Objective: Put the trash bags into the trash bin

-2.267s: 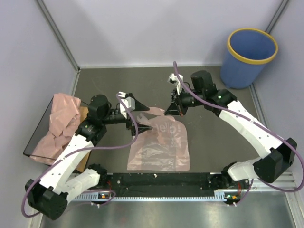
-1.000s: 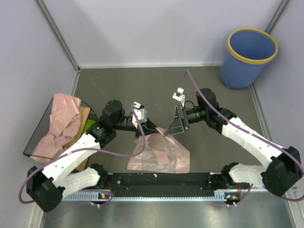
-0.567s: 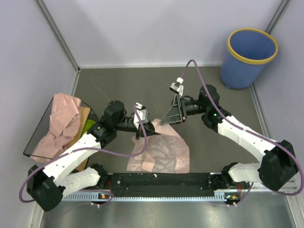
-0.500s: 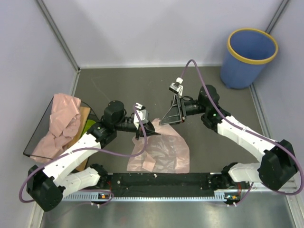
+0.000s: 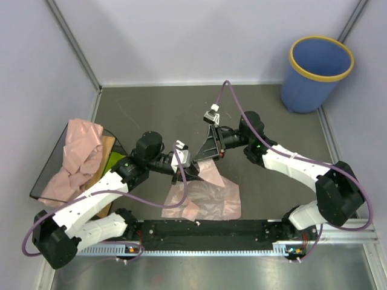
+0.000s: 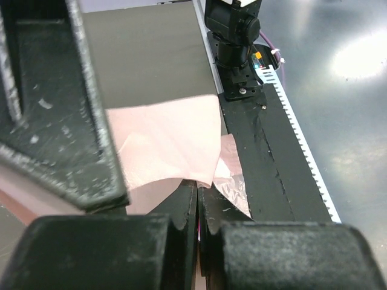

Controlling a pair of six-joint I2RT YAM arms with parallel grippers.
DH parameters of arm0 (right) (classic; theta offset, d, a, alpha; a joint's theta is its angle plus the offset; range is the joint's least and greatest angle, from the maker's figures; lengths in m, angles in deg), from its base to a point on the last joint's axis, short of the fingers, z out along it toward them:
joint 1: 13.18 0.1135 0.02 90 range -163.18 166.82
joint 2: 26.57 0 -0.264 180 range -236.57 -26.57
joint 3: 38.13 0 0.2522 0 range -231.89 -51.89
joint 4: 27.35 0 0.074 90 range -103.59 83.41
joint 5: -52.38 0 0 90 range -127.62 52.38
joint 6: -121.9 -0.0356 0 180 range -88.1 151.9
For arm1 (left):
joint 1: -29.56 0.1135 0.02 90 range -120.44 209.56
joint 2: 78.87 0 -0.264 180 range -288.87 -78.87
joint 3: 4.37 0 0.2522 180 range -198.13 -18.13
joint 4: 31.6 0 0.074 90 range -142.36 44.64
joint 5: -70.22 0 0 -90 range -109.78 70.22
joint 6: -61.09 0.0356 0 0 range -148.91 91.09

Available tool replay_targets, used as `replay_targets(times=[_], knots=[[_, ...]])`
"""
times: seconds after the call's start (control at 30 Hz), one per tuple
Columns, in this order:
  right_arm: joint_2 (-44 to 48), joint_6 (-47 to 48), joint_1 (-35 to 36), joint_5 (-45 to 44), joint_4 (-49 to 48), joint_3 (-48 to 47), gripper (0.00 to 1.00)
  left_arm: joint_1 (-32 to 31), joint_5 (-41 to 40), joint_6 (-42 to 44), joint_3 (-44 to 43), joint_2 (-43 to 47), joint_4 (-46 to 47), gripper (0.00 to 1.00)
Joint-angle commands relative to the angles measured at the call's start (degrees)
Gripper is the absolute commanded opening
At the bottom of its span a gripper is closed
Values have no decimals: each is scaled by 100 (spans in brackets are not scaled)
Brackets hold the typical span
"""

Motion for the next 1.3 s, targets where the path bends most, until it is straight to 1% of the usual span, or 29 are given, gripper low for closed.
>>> replay_targets(times=[0.0,0.1,0.13,0.27,0.33,0.43,0.47,0.67,0.83,0.97,1.1,1.2,1.23,1.27], knots=[[-73,-337,85,-15,-795,-242,31,-33,162,303,-60,215,-87,0],[-38,-214,59,63,-655,-303,29,-33,162,347,10,302,-105,0],[-20,-48,41,46,-428,-373,29,-33,162,356,45,337,-157,0],[-29,217,-160,29,-66,-610,24,-42,144,488,98,399,-315,0],[-46,357,-222,11,83,-716,18,-33,92,479,98,408,-368,0],[-55,813,-442,-59,689,-1075,0,-51,4,365,81,364,-438,0],[-46,936,-494,-77,908,-1129,0,-51,-31,269,89,347,-447,0],[199,1008,-960,-279,902,-1279,0,-51,-392,224,151,215,-702,0],[489,719,-1127,-577,516,-1112,0,-51,-594,268,247,66,-886,0],[700,577,-1242,-780,400,-954,0,-51,-726,321,327,30,-904,0],[788,402,-1242,-745,199,-857,0,-59,-787,286,301,-5,-896,0],[832,428,-1225,-473,-38,-717,0,-59,-770,225,213,56,-896,0],[876,480,-1216,-359,-109,-681,0,-59,-761,181,186,170,-887,2],[911,576,-1189,-132,-127,-681,0,-59,-718,128,169,240,-869,11]])
